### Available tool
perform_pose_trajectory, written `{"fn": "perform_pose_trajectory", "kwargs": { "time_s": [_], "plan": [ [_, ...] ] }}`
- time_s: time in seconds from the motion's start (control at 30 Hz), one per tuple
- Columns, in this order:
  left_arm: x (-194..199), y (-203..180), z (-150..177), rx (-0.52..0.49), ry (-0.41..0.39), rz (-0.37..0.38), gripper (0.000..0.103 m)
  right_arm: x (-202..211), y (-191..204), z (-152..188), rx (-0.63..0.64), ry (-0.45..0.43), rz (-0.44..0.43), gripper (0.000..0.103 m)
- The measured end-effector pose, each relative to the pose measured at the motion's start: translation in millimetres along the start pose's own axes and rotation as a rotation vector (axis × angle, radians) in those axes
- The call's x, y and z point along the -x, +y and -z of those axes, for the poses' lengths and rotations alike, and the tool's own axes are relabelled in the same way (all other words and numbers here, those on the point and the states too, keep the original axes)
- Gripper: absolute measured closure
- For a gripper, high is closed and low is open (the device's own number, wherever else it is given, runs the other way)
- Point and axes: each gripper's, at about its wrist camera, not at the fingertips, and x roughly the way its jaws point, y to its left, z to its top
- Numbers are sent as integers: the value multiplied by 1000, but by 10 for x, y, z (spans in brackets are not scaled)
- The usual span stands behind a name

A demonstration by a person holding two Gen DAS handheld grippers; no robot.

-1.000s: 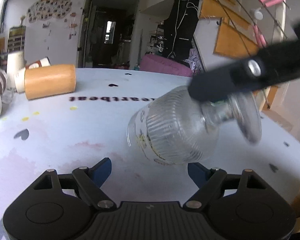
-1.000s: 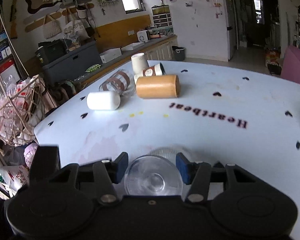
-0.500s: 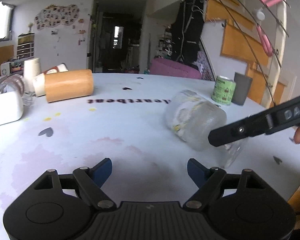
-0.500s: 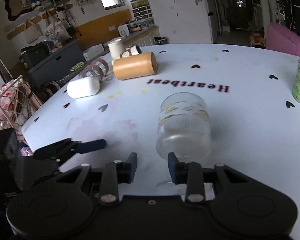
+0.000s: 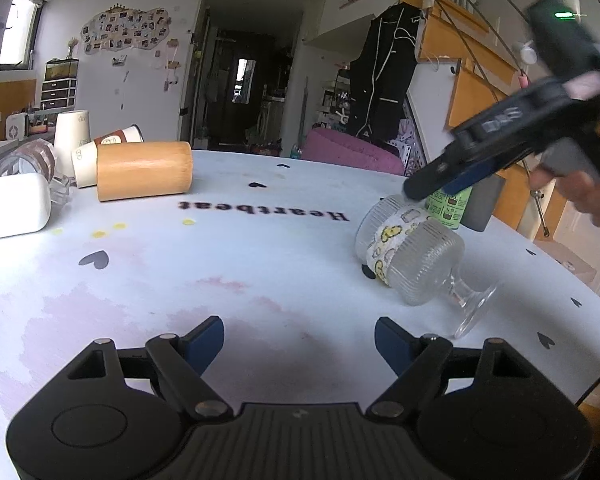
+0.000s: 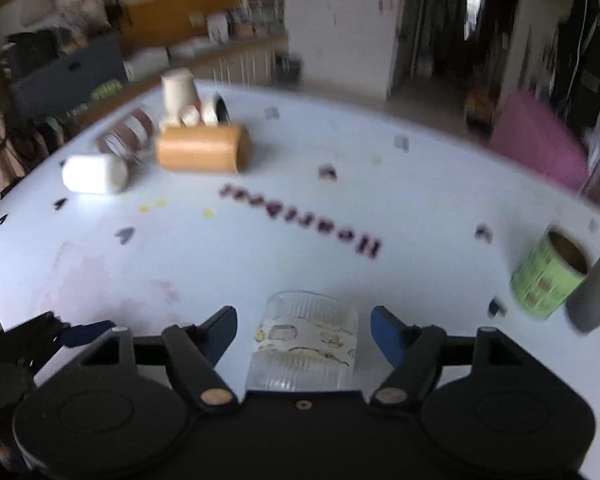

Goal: Flip cup upright
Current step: 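Rotate the held goblet with the right tool until its base points down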

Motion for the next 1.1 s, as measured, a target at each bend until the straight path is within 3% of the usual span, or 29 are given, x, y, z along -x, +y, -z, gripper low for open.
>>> {"fn": "perform_pose_trajectory", "kwargs": {
  "time_s": [0.17,0.37,0.63,0.9,1.1],
  "plan": [
    [8,24,13,5,1,5,20,-452,-150,-104,-88,208,-44,28],
    [23,35,27,15,2,2,20,-550,-88,-69,-83,214,-71,30],
    [72,7,-7,5,-19,-5,20,-147,-115,140,-80,15,-42,31],
    [139,-62,-53,-17,-51,-7,20,359,-75,690,-99,-254,13,32],
    [132,-108,-54,-30,-51,-6,20,454,66,1002,-87,-373,62,32]
  ]
}}
